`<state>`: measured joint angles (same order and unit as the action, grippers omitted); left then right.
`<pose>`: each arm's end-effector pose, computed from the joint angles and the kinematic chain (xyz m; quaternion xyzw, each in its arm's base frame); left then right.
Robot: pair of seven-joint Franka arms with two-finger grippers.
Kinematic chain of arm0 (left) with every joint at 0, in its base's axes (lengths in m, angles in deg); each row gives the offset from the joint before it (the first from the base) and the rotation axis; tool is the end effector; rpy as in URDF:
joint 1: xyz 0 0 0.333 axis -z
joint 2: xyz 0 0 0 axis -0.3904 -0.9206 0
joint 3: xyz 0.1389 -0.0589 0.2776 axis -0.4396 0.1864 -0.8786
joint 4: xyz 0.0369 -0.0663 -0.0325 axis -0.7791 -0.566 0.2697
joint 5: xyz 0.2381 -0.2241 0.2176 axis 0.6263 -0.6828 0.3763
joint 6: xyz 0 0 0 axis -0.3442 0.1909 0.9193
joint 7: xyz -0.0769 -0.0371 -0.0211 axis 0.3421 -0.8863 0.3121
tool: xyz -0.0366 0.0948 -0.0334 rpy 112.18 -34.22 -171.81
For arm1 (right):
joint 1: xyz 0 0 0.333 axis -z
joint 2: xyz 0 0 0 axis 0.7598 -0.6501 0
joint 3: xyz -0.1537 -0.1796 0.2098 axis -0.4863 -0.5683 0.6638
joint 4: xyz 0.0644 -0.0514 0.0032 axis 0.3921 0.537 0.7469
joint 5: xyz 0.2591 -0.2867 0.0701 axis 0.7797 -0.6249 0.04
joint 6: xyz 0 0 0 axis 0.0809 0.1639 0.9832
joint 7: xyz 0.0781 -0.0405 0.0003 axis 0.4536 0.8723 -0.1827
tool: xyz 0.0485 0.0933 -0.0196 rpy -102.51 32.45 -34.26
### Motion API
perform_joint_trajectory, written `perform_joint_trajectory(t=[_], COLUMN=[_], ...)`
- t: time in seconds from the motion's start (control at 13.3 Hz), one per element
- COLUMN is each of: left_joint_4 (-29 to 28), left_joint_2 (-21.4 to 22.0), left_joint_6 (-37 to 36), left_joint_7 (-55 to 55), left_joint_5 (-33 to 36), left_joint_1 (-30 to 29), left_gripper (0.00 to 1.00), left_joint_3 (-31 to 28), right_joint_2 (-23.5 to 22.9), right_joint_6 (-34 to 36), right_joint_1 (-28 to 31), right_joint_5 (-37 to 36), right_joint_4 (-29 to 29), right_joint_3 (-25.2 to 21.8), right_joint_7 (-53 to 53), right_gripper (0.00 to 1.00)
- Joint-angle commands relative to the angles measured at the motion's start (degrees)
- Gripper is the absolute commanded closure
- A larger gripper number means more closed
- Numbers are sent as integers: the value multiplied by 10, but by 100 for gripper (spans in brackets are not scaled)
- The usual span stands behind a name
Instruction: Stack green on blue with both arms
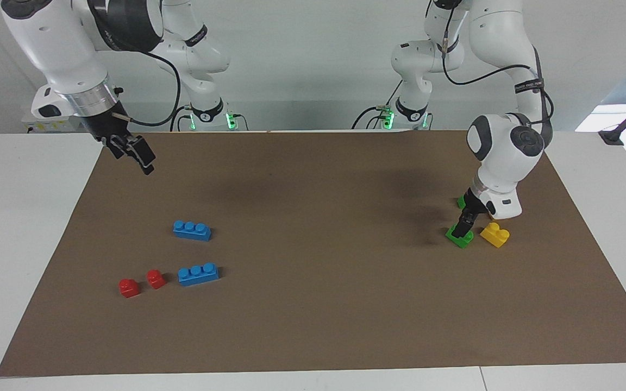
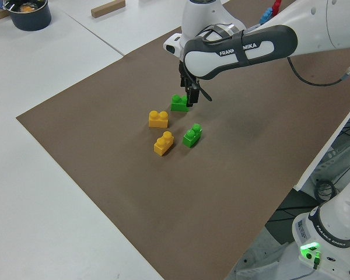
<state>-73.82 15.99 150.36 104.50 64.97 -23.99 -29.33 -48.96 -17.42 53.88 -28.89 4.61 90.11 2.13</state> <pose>0.5867 -0.0406 0.3393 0.9052 0.4247 -0.0021 0.0171 0.5649 -0.0097 0.5914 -0.9479 0.3176 -0.0015 0.0230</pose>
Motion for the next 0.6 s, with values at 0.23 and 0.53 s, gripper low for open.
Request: perform_joint_trajectory(t=[0.23, 0.53], left_joint_4=[4, 5], left_joint_2=[-32, -38], left_joint_6=[35, 59], left_joint_7=[9, 6], left_joint_5=[29, 29], left_joint_1=[-7, -17], left_gripper=[0, 2], left_joint_3=[-4, -4], right_joint_2=[-98, -196], right_joint_6=[4, 2], right_joint_1=[14, 14], right_joint_5=[101, 155], right_joint_4=[-81, -152], right_joint_3=[2, 1], right_joint_7=[160, 257], right_gripper=[1, 2])
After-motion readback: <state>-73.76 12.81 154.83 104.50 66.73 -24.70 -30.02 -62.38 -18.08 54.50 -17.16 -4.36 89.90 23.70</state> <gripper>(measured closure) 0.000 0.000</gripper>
